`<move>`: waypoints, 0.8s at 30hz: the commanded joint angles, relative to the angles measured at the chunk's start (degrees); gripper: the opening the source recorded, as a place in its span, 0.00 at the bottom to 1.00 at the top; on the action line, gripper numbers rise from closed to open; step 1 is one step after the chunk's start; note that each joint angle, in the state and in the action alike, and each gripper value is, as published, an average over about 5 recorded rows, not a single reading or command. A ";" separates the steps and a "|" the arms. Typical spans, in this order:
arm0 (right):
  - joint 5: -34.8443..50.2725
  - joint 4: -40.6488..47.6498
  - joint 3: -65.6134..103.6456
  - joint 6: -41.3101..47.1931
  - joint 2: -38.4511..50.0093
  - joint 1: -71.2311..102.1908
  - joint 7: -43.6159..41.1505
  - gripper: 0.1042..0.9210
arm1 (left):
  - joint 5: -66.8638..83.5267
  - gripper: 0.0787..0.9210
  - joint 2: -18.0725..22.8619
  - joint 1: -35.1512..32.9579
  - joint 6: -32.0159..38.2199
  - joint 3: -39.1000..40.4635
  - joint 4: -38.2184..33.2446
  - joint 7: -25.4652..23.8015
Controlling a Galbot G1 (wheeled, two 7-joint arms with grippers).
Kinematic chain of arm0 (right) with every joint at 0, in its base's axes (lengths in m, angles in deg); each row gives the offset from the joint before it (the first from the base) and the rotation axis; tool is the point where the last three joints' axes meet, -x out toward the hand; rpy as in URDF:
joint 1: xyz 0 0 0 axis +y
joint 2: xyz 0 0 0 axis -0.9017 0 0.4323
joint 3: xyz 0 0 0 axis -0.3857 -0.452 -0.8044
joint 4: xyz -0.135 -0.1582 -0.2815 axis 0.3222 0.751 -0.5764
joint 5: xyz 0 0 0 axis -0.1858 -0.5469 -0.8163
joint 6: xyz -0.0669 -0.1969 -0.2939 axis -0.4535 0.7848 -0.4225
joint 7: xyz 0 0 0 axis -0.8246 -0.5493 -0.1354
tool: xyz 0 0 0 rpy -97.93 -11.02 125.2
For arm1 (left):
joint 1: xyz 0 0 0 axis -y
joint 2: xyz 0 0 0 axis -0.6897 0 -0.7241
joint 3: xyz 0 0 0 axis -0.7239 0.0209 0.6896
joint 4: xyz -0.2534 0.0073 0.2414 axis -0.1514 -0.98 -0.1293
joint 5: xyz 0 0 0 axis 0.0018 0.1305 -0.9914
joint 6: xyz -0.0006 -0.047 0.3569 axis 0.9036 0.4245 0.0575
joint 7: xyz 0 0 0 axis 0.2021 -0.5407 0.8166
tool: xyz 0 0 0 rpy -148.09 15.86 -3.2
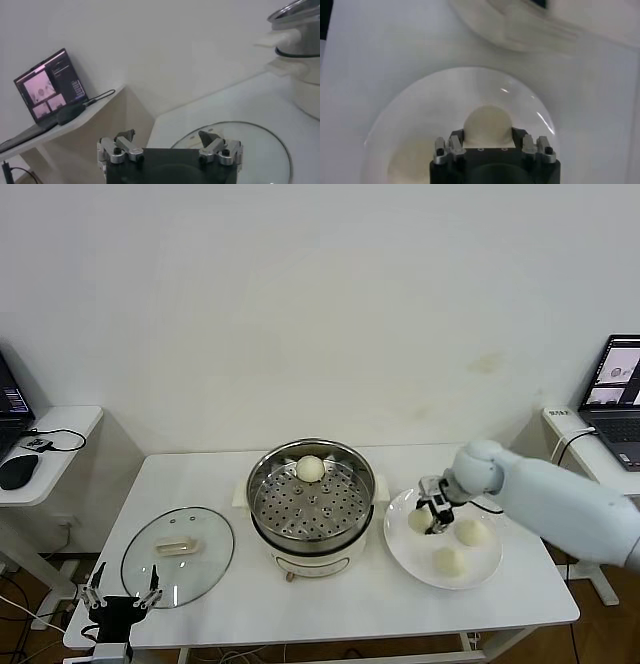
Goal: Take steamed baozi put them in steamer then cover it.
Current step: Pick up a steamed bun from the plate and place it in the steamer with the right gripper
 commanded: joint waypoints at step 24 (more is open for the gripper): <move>27.76 4.99 -10.36 18.90 -34.16 -17.74 8.81 0.63 | 1.56 0.88 -0.49 0.59 -0.40 -1.74 -0.22 -0.04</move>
